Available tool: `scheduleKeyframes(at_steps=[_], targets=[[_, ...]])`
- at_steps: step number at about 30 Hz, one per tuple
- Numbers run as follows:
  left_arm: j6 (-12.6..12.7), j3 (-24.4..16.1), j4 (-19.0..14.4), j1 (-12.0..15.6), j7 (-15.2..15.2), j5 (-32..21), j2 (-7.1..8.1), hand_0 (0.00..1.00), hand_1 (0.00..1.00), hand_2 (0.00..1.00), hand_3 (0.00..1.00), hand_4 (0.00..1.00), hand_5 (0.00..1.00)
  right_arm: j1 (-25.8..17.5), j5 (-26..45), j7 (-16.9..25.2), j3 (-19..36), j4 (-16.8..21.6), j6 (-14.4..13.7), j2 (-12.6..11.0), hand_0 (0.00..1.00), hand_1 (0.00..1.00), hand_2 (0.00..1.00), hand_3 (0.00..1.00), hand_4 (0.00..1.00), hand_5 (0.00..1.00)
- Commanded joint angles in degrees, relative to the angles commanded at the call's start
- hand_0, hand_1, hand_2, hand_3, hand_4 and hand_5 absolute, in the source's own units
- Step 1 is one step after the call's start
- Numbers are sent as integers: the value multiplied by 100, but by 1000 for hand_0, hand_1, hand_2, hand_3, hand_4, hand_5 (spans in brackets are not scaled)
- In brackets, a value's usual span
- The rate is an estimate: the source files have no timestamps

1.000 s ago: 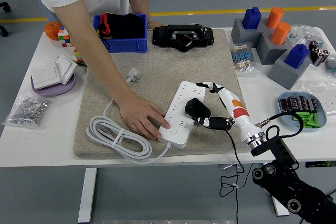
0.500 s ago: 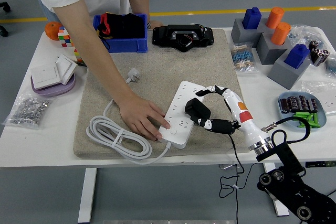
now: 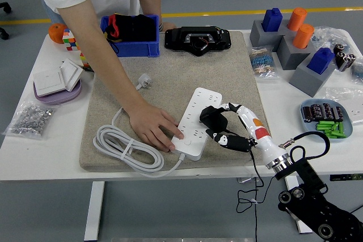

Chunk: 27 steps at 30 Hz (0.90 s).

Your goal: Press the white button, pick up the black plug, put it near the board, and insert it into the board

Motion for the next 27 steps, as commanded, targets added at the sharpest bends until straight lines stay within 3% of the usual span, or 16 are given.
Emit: scheduleKeyframes(at_steps=[13, 27], targets=[[-4, 3, 0, 11, 5, 20, 3, 708, 664, 590, 682, 652, 286, 135, 60, -52, -133, -199, 49, 79, 744, 691, 632, 603, 814, 271], [2, -10, 0, 5, -3, 7, -12, 708, 664, 590, 682, 653, 286, 276, 70, -89, -267, -119, 94, 121, 741, 691, 632, 603, 809, 267]])
